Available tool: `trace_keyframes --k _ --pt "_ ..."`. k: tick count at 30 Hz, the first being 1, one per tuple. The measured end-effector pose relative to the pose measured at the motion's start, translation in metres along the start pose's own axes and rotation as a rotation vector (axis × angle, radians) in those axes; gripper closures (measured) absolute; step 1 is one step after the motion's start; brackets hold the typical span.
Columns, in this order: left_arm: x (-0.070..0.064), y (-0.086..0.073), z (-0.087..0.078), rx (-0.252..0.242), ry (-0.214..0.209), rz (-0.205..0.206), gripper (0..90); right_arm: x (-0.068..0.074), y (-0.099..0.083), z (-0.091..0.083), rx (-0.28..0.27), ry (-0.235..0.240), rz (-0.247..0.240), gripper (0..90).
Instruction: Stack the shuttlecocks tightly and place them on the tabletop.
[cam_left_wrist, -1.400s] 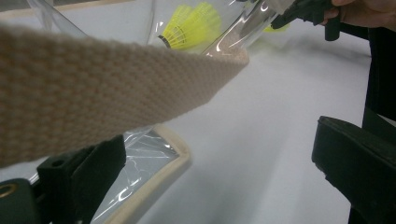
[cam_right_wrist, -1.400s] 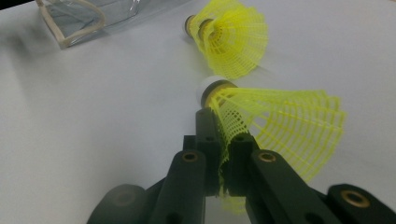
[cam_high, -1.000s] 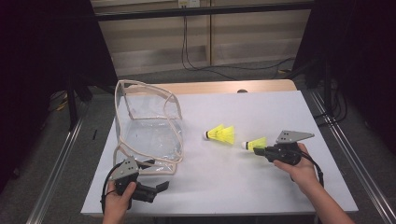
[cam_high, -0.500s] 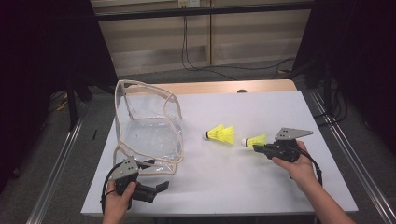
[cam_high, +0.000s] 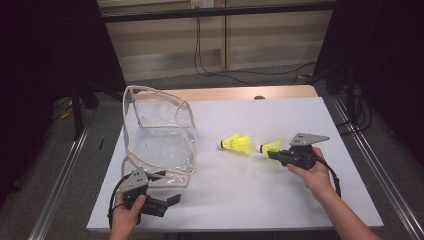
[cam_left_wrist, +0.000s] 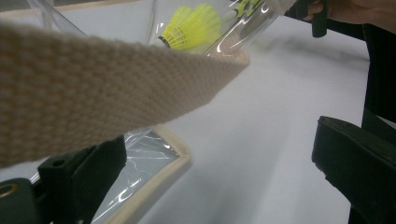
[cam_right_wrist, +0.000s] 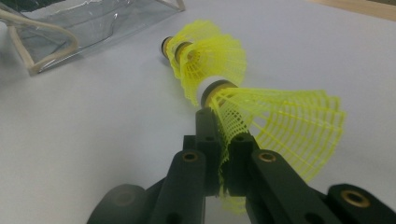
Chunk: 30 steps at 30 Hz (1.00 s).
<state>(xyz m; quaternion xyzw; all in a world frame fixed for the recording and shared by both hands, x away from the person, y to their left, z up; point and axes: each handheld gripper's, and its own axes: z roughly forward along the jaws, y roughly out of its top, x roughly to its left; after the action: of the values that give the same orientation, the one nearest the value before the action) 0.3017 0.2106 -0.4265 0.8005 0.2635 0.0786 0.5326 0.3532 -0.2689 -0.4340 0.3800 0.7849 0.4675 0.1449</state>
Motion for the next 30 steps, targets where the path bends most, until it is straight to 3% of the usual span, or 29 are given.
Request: trace_keyframes --k 30 --pt "0.001 0.0 0.0 0.004 -0.006 -0.001 3.0 -0.009 0.008 0.012 -0.003 -0.035 0.037 87.4"
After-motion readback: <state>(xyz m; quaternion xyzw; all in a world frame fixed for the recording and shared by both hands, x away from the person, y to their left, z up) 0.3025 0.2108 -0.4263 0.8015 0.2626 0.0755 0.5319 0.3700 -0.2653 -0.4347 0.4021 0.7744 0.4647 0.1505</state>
